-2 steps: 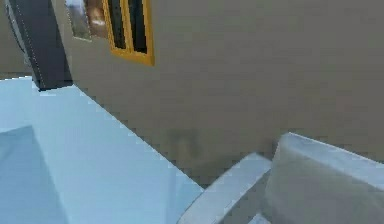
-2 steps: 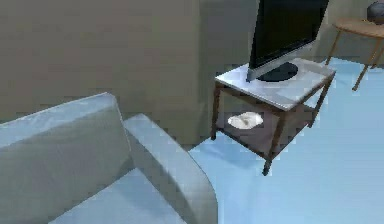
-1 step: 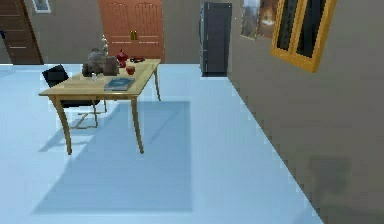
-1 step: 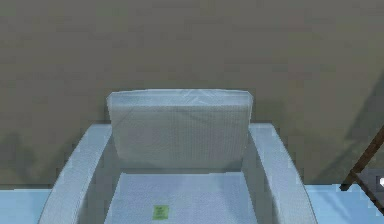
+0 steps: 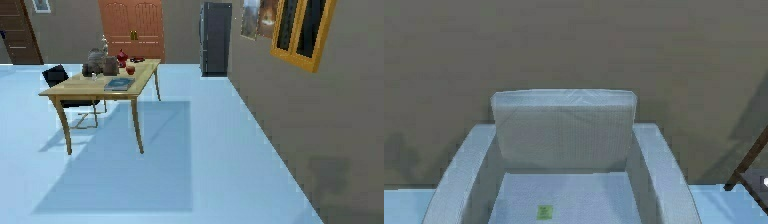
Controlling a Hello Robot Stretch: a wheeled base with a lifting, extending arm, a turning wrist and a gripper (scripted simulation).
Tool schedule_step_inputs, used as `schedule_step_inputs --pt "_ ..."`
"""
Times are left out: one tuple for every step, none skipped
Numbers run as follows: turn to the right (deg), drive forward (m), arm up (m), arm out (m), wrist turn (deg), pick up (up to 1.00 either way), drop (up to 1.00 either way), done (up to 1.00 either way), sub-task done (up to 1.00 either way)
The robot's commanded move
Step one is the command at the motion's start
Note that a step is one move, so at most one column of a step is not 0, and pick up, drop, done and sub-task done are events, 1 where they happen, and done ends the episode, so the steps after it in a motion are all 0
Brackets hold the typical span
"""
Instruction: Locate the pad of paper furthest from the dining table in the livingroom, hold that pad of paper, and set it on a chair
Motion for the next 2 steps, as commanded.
schedule_step_inputs --pt "0.0 0.00 0.06 0.00 0.0 0.00 0.00 0.00 0.00" --pt "0.0 0.00 0.00 0.22 0.0 0.00 0.00 0.00 0.00"
